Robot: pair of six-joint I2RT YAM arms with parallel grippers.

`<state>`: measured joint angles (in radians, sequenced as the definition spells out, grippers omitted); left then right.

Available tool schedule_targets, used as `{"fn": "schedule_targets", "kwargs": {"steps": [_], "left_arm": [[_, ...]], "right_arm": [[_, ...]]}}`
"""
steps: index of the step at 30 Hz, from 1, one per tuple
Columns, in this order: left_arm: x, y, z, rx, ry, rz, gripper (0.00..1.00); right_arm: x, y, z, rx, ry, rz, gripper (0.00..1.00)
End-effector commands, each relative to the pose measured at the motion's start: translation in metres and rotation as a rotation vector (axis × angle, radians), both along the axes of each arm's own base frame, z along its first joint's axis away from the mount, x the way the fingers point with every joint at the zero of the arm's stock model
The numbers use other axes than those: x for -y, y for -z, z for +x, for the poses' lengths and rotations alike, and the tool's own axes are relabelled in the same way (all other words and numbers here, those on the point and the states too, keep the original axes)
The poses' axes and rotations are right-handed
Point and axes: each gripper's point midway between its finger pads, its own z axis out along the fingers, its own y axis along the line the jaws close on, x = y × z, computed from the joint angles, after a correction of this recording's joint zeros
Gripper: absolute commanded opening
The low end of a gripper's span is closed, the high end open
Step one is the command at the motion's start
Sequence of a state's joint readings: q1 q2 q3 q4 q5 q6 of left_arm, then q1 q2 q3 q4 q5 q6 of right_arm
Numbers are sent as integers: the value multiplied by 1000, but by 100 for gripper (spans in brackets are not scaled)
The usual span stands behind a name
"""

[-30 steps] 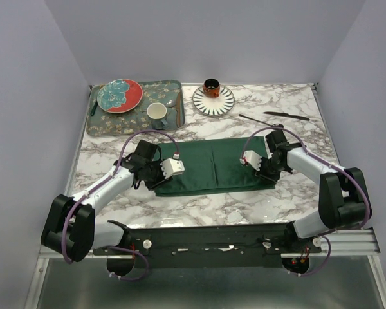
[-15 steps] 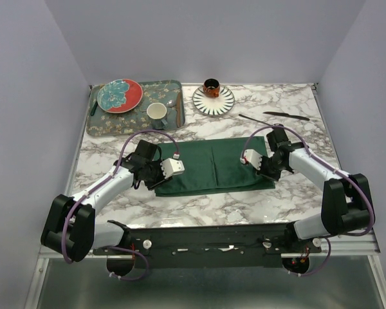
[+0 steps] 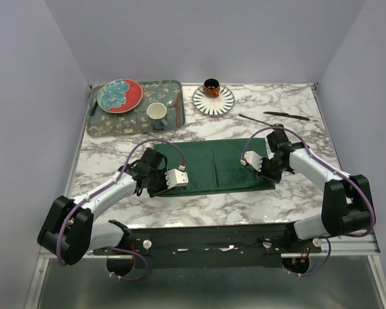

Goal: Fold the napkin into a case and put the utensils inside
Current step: Smooth out the rectangle-folded napkin at the center of the board.

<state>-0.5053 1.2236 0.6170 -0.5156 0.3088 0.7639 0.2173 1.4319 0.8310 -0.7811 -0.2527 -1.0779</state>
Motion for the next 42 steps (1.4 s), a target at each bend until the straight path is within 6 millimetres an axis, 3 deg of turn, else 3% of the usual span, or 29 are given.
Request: {"fn": "schedule_targets", "kwargs": {"steps": [1, 11, 30, 42], "left_arm": [[-3, 1, 4, 39, 8, 20, 39], [-3, -1, 2, 37, 7, 21, 36], [8, -18, 4, 25, 5, -35, 35], [3, 2, 5, -14, -3, 24, 37]], "right_arm": [[-1, 0, -9, -20, -29, -1, 1], [-5, -8, -16, -46, -34, 24, 1], [4, 16, -37, -134, -72, -29, 1], [11, 26, -43, -174, -81, -66, 2]]}}
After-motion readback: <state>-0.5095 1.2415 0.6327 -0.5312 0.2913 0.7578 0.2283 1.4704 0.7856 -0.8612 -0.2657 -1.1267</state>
